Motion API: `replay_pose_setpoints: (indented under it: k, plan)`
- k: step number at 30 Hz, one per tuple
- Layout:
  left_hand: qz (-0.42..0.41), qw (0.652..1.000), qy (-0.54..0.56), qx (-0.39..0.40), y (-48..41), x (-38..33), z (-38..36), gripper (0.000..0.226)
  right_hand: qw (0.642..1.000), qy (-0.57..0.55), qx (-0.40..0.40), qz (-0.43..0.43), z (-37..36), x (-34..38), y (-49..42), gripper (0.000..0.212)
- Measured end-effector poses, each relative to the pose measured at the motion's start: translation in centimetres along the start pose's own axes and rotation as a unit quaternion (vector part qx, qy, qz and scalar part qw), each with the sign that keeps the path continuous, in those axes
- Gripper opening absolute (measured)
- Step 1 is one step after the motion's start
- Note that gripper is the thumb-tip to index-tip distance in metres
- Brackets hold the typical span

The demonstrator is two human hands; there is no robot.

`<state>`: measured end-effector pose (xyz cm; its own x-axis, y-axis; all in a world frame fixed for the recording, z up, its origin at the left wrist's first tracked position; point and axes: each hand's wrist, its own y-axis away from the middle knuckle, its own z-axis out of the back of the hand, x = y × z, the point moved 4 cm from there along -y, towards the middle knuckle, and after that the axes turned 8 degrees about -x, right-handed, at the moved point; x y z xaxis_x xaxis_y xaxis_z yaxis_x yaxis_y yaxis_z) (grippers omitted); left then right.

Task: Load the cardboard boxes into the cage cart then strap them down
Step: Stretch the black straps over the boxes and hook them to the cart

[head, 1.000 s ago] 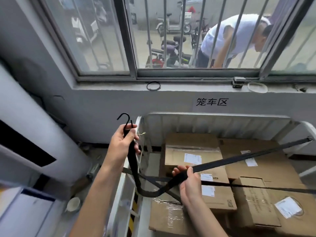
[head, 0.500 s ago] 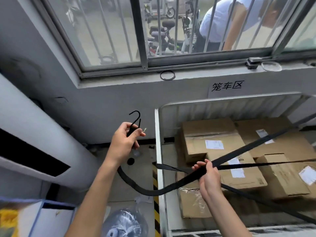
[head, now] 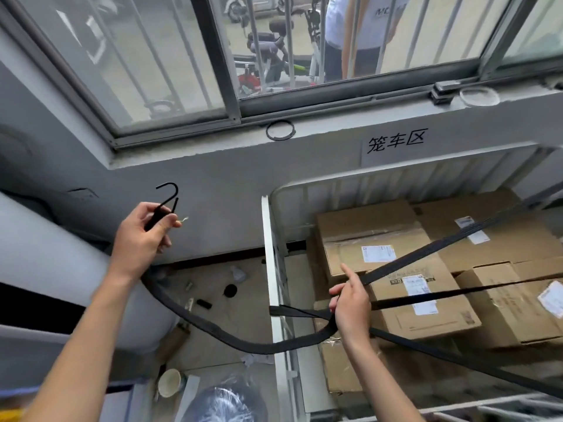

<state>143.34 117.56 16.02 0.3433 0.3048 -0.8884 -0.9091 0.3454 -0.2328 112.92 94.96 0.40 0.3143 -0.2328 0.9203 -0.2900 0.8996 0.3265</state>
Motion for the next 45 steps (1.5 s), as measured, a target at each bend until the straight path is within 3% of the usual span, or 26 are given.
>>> replay_pose_setpoints:
  k: [10, 17, 23, 27, 30, 33, 37, 40, 45]
  plan:
    - [0.016, 0.999, 0.031, 0.02, -3.4, 4.2, -6.1, 0.009, 0.999, -0.021, 0.034, -0.021, -5.0, 0.2, -4.0, 0.037]
    - [0.022, 0.995, 0.089, 0.029, -12.9, 8.0, -9.3, 0.016, 0.997, -0.067, -0.028, -0.018, -9.4, 1.9, -10.0, 0.034]
    - [0.049, 0.993, 0.088, 0.055, -17.9, 14.4, -13.8, 0.005, 0.998, -0.034, -0.042, -0.022, -14.6, 0.2, -15.7, 0.032]
    - [0.093, 0.989, 0.033, 0.11, -18.1, 21.2, -18.0, 0.02, 0.999, -0.009, -0.036, -0.032, -18.3, -2.5, -18.8, 0.025]
    - [0.117, 0.969, -0.049, 0.213, -16.5, 26.5, -21.4, 0.021, 0.998, -0.002, -0.037, -0.044, -20.2, -4.8, -21.0, 0.02]
    - [0.116, 0.922, -0.167, 0.33, -14.2, 31.5, -23.4, 0.025, 0.997, 0.005, -0.041, -0.06, -21.4, -6.9, -23.0, 0.021]
    - [0.181, 0.891, -0.186, 0.373, -12.5, 36.9, -23.3, 0.036, 0.996, 0.012, -0.037, -0.081, -22.5, -9.3, -24.3, 0.02]
    - [0.226, 0.844, -0.188, 0.448, -10.8, 39.4, -24.1, 0.052, 0.996, 0.017, -0.03, -0.084, -23.1, -10.6, -24.7, 0.02]
    - [0.273, 0.839, -0.077, 0.465, -10.1, 39.5, -27.1, 0.015, 0.996, 0.033, 0.019, -0.078, -24.7, -11.7, -25.1, 0.011]
